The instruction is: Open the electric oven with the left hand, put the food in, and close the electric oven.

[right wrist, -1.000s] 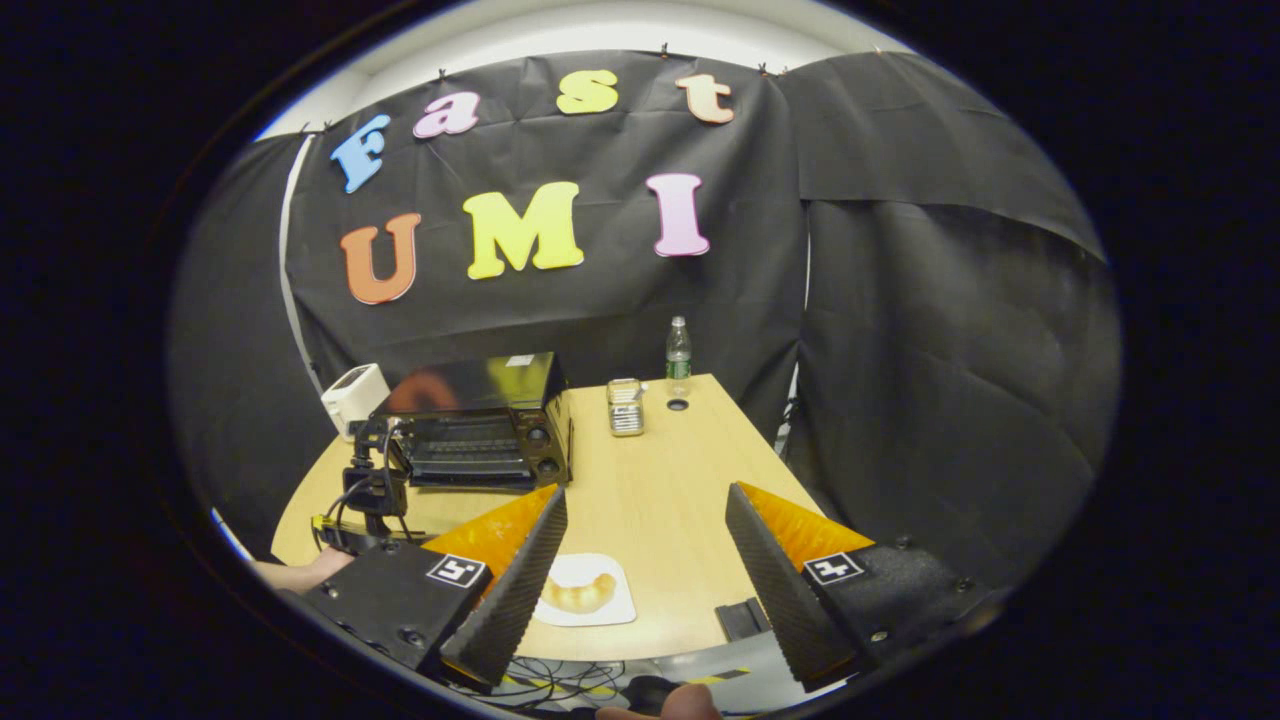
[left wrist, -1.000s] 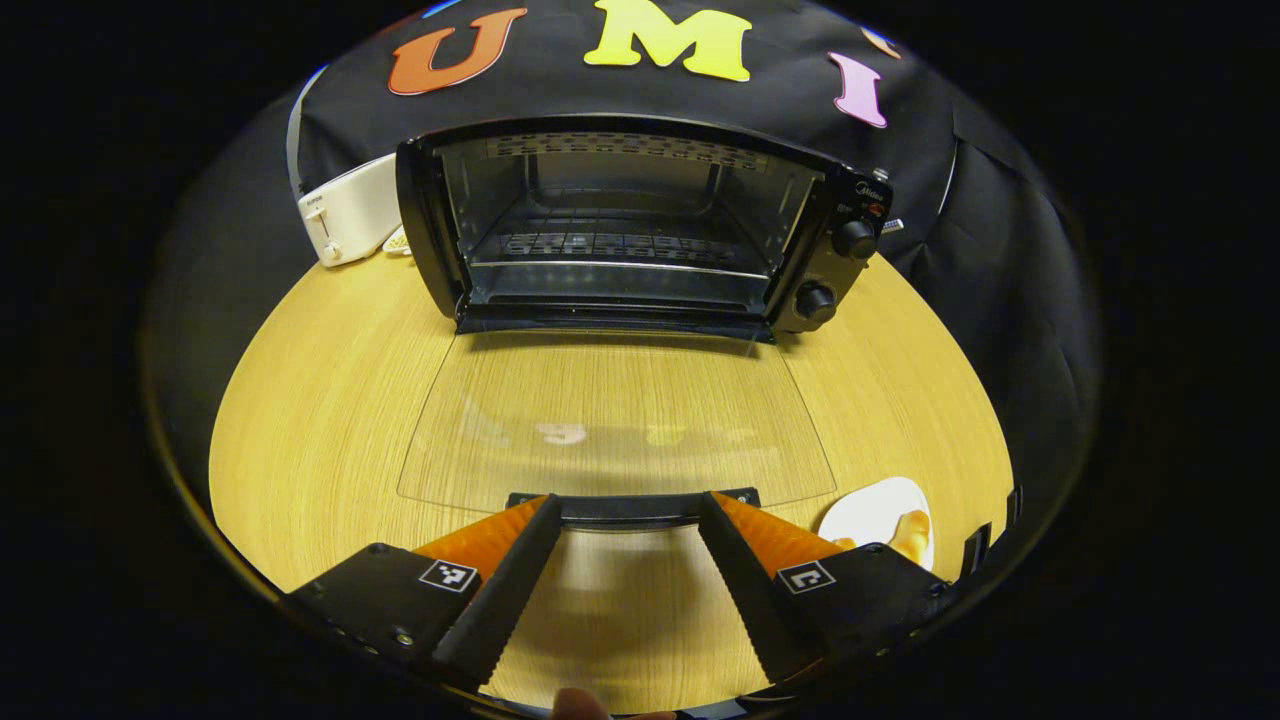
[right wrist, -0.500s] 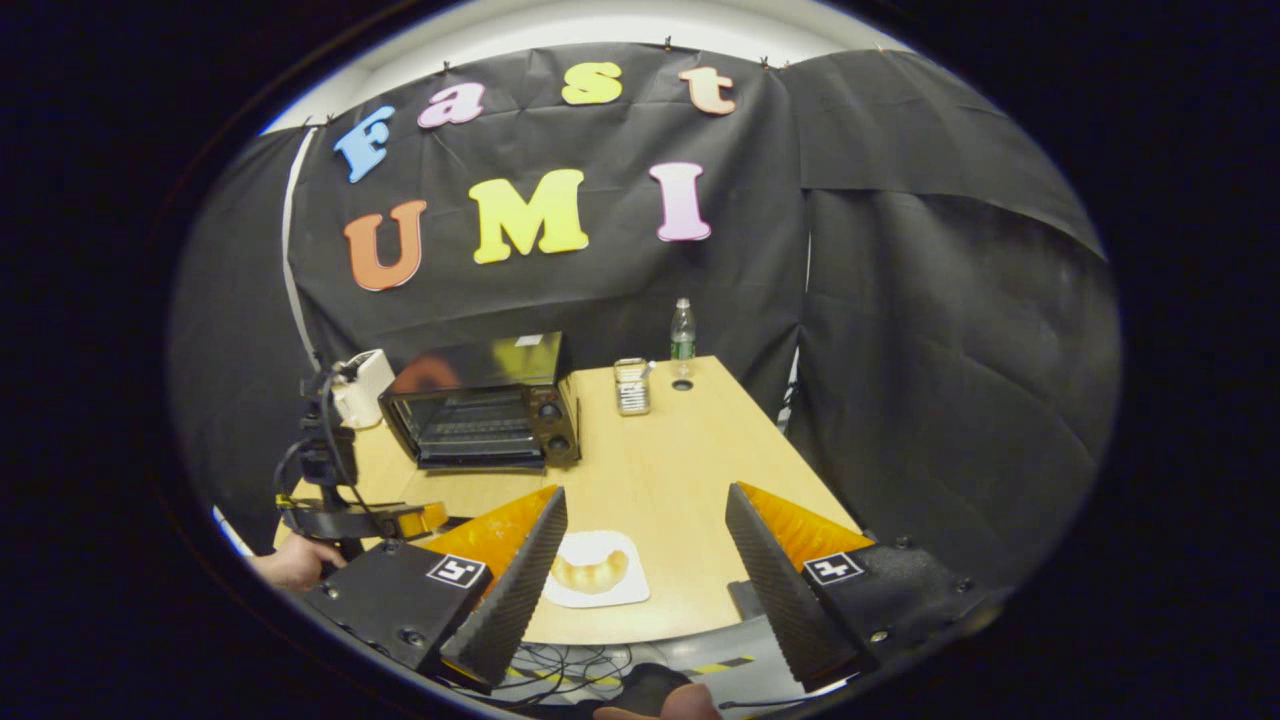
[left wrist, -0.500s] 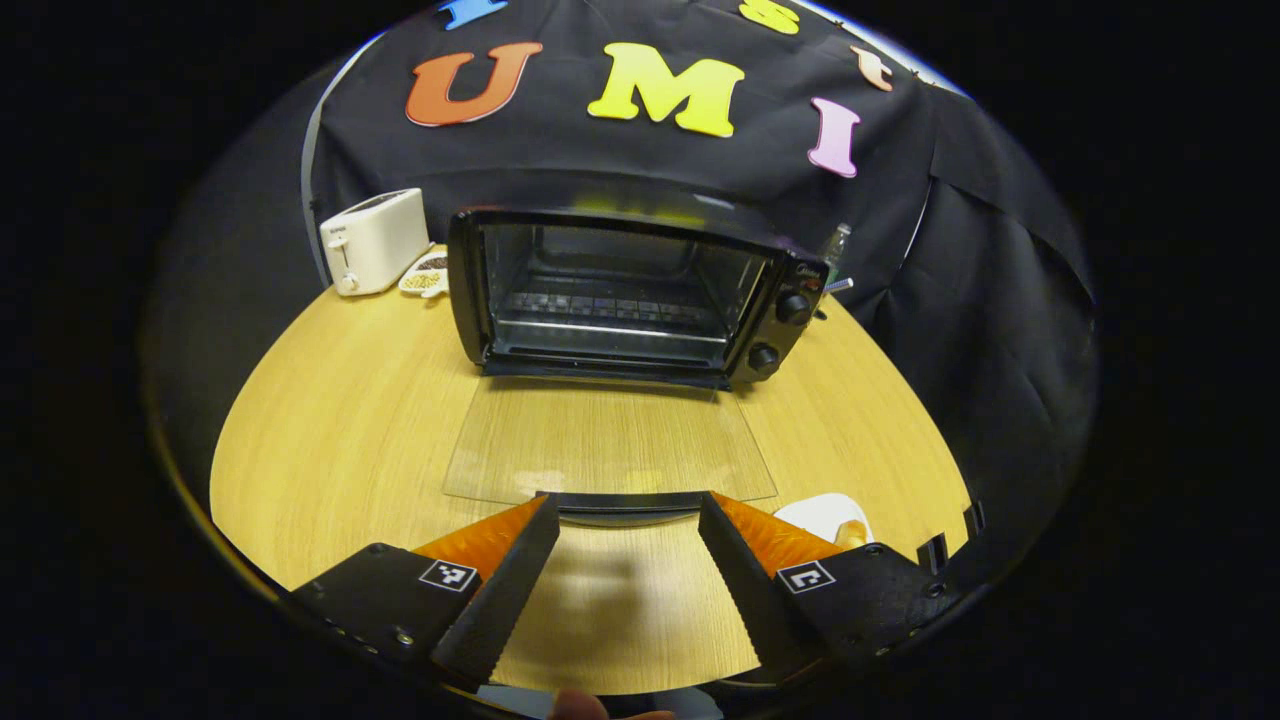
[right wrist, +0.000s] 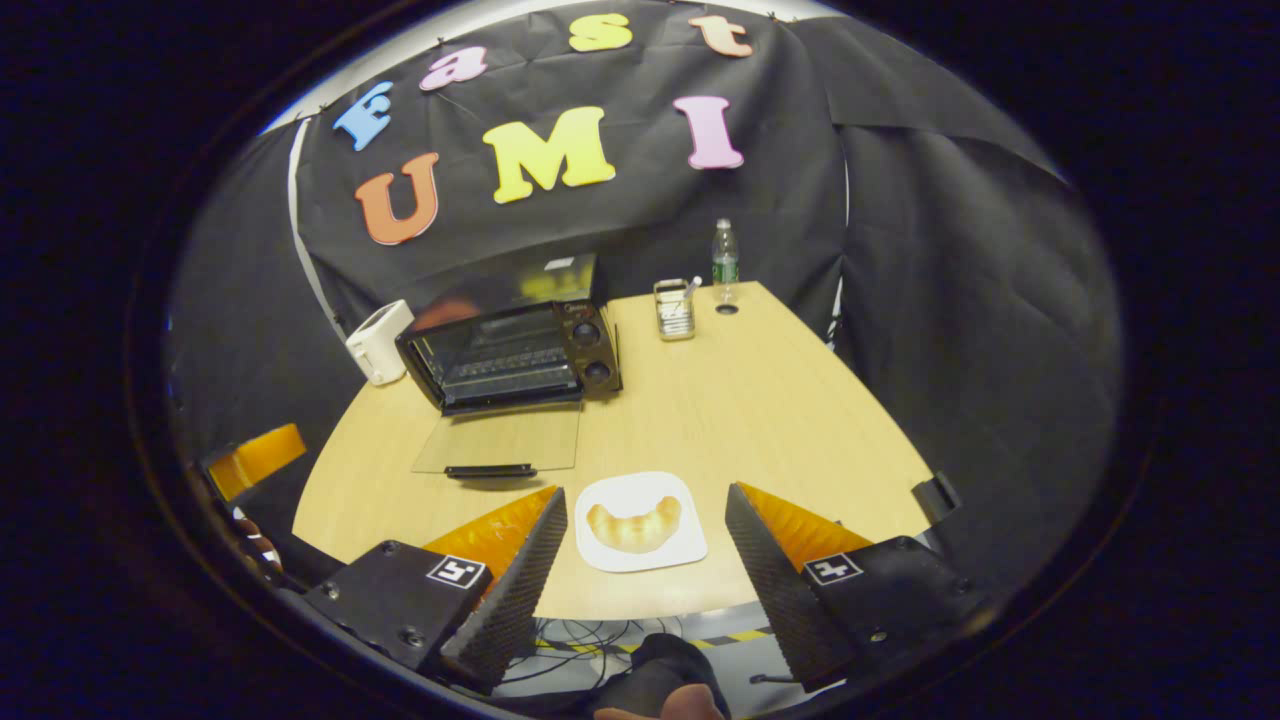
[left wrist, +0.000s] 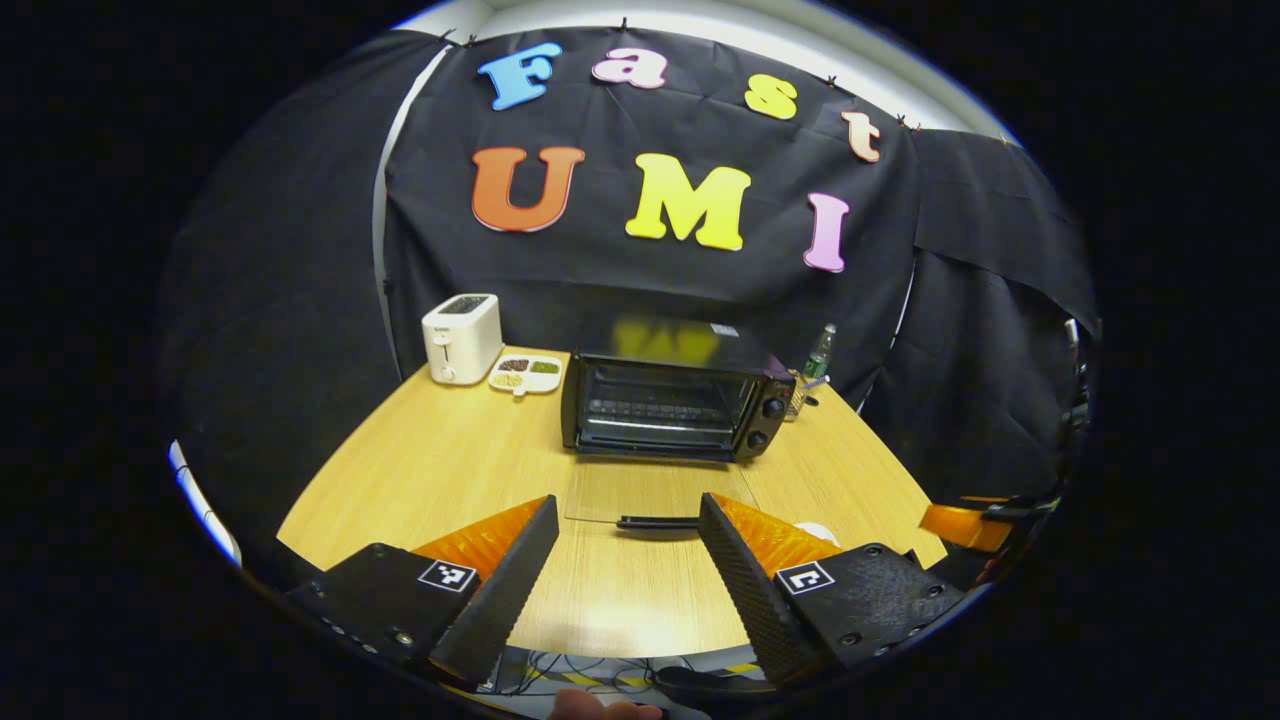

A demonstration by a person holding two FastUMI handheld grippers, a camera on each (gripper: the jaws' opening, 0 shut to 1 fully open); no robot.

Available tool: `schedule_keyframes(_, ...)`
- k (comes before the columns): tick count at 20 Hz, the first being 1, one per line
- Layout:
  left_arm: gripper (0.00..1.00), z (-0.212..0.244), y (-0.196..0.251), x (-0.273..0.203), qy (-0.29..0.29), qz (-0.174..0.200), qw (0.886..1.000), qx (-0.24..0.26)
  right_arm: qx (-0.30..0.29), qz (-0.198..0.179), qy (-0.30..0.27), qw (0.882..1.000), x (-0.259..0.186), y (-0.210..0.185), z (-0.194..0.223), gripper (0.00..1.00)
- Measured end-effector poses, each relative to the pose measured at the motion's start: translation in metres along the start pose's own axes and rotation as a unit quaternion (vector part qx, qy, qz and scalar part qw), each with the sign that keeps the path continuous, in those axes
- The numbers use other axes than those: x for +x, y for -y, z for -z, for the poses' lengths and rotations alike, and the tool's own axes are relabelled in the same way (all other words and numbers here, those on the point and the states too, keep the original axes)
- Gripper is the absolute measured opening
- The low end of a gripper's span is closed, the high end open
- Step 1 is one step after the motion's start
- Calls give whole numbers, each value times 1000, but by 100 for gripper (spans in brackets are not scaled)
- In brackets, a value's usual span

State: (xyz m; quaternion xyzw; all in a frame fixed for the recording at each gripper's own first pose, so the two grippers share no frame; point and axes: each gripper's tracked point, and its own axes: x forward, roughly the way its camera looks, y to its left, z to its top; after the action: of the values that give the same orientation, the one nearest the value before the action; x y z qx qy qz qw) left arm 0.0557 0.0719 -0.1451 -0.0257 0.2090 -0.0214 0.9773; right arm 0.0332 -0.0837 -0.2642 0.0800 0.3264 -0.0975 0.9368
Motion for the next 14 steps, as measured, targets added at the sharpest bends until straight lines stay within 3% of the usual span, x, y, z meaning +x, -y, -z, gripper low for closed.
schedule_keyframes(6, 93, -12, 28, -20, 20, 2, 1000, 16, 24, -15, -88, 996, 75, -1, 47, 94)
schedule_keyframes(12, 93, -24, 58, 11, 11, -10, 1000, 14, 89, -29, -169, 981, 138, 8, 75, 88)
schedule_keyframes(14, 93, -24, 63, 22, 3, -22, 1000, 8, 106, -31, -196, 974, 146, 10, 85, 81)
